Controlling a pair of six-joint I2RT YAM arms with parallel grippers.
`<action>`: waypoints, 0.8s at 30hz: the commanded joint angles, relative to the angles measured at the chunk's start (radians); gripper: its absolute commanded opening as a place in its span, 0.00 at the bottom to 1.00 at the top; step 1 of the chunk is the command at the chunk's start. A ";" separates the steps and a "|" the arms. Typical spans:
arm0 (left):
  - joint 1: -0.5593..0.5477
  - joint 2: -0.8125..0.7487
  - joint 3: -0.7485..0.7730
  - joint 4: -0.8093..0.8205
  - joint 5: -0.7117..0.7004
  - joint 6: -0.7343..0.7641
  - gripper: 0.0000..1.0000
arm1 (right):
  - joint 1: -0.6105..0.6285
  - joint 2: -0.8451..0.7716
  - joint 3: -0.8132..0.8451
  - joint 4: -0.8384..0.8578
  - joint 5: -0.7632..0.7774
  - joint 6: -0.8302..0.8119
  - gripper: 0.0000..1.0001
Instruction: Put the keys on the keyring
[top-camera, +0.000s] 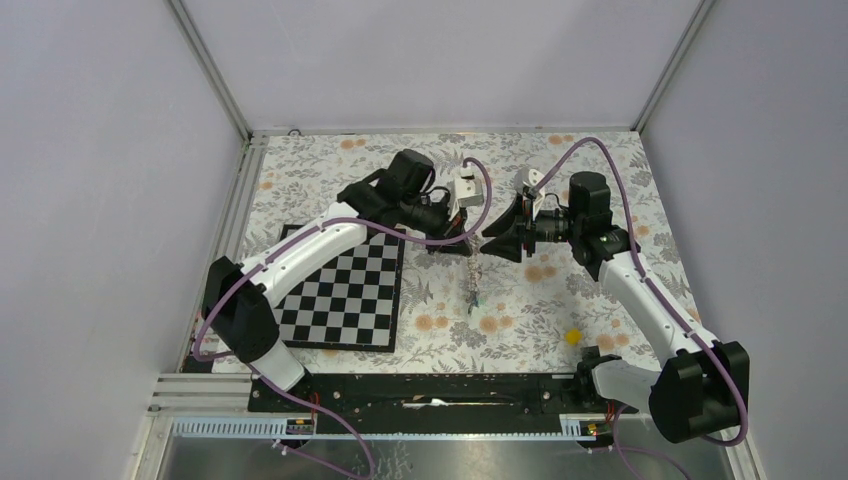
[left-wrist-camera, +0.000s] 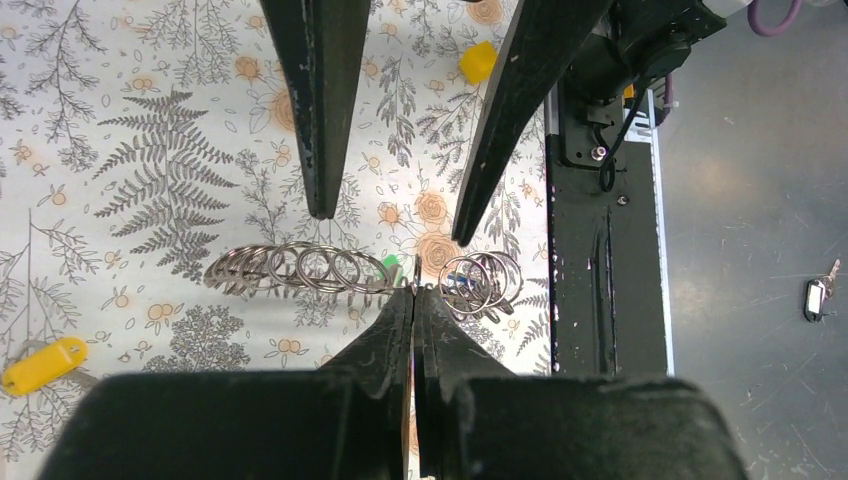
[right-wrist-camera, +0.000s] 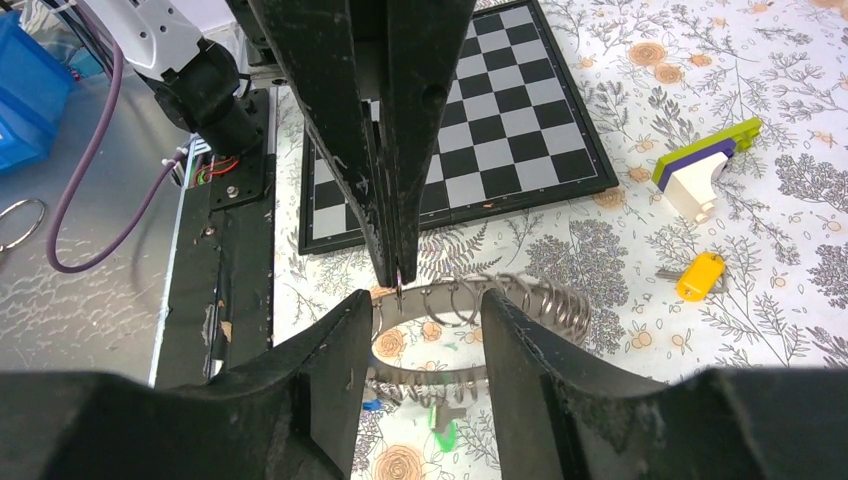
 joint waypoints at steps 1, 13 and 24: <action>-0.011 0.005 0.068 0.020 -0.001 -0.009 0.00 | 0.021 -0.005 0.004 0.016 0.007 -0.022 0.51; -0.014 0.024 0.087 0.020 0.021 -0.023 0.00 | 0.034 0.000 -0.024 0.015 -0.006 -0.040 0.48; -0.014 -0.003 0.053 0.062 0.043 -0.034 0.00 | 0.036 0.011 -0.035 0.015 0.022 -0.040 0.48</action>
